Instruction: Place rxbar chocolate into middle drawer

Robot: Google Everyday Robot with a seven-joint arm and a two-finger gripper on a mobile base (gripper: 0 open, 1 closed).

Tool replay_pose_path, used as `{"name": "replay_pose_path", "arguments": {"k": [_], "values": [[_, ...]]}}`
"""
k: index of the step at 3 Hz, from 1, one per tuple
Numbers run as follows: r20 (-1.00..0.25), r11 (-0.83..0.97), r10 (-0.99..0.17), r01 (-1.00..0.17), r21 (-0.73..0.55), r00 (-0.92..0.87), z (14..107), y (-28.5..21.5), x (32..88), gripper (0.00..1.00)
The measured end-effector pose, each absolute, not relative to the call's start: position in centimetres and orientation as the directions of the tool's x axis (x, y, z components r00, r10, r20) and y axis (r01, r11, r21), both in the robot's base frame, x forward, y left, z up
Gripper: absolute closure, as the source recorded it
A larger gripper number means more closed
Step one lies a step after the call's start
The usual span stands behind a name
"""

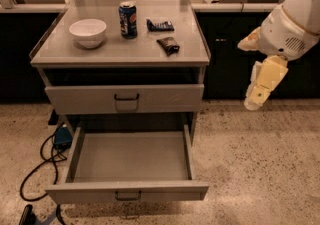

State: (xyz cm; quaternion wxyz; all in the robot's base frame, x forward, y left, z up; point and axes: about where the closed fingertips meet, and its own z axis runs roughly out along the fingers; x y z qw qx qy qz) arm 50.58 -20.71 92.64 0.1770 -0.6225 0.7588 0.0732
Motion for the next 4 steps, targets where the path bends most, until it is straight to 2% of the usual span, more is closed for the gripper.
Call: {"name": "replay_pose_path", "arguments": {"k": [1, 2, 4], "values": [[-0.447, 0.161, -0.886, -0.986, -0.044, -0.124, 87.3, -16.4, 57.9, 0.00], [-0.487, 0.160, -0.865, -0.987, -0.033, -0.124, 80.3, -11.7, 65.3, 0.00], [-0.514, 0.132, -0.852, -0.991, -0.032, -0.097, 80.8, -11.1, 67.0, 0.00]]}}
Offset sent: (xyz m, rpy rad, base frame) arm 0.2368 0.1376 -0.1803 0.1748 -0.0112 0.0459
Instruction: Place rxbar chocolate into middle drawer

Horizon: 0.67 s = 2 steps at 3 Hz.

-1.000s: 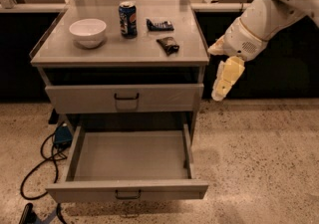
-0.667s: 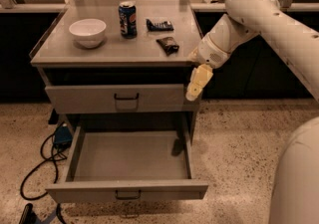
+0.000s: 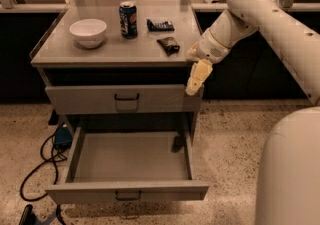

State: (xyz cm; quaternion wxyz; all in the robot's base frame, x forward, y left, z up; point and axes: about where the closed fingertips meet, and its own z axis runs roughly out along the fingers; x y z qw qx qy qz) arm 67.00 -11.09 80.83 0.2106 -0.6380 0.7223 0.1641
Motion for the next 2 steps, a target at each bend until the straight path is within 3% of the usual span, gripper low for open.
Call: {"name": "replay_pose_path", "arguments": {"k": [2], "values": [[-0.539, 0.055, -0.841, -0.998, 0.011, -0.052, 79.77, -8.42, 68.73, 0.00]]}}
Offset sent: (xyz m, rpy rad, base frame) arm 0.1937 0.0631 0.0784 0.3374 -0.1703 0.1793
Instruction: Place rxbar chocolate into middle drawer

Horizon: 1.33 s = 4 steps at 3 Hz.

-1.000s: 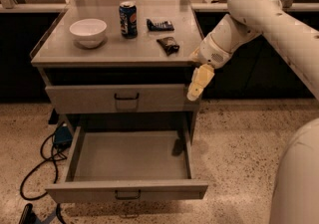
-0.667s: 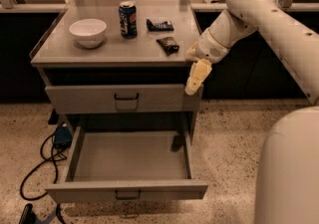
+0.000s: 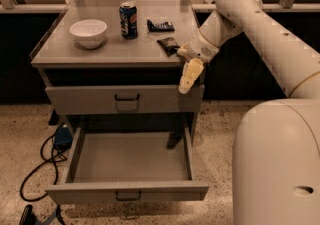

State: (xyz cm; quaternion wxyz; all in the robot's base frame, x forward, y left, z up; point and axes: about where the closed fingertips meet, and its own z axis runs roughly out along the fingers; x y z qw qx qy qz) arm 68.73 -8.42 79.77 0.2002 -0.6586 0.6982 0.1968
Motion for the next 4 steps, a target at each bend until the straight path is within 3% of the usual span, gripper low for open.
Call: {"name": "replay_pose_path", "arguments": {"k": [1, 3, 4], "values": [[-0.554, 0.016, -0.831, -0.996, -0.092, 0.038, 84.6, -4.9, 70.3, 0.00], [-0.511, 0.020, -0.858, -0.992, -0.127, 0.048, 82.9, -5.0, 71.7, 0.00], [-0.489, 0.038, -0.867, -0.968, -0.247, 0.091, 82.8, -3.1, 76.5, 0.00]]}}
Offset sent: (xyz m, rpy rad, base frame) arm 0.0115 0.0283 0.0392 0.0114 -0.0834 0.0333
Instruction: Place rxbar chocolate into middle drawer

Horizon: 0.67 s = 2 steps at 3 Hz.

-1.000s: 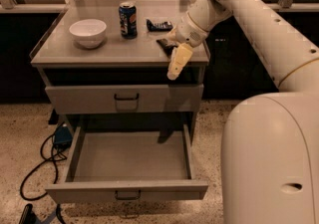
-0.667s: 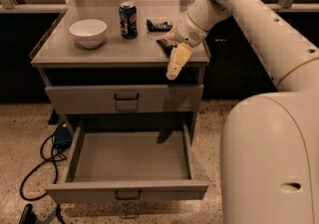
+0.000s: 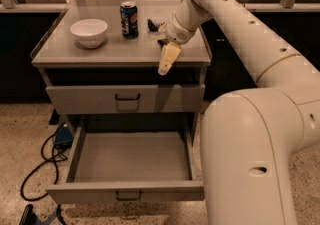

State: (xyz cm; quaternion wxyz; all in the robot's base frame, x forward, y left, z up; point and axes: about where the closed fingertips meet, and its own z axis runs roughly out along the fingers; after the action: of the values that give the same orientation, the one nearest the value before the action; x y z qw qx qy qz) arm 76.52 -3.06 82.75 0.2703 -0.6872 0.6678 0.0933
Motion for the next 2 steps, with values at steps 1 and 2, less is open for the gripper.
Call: {"name": "replay_pose_path", "arguments": {"k": [1, 2], "values": [[-0.498, 0.051, -0.862, -0.960, -0.276, 0.098, 83.62, -2.84, 77.31, 0.00], [-0.498, 0.051, -0.862, -0.960, -0.276, 0.098, 83.61, -2.84, 77.30, 0.00]]}}
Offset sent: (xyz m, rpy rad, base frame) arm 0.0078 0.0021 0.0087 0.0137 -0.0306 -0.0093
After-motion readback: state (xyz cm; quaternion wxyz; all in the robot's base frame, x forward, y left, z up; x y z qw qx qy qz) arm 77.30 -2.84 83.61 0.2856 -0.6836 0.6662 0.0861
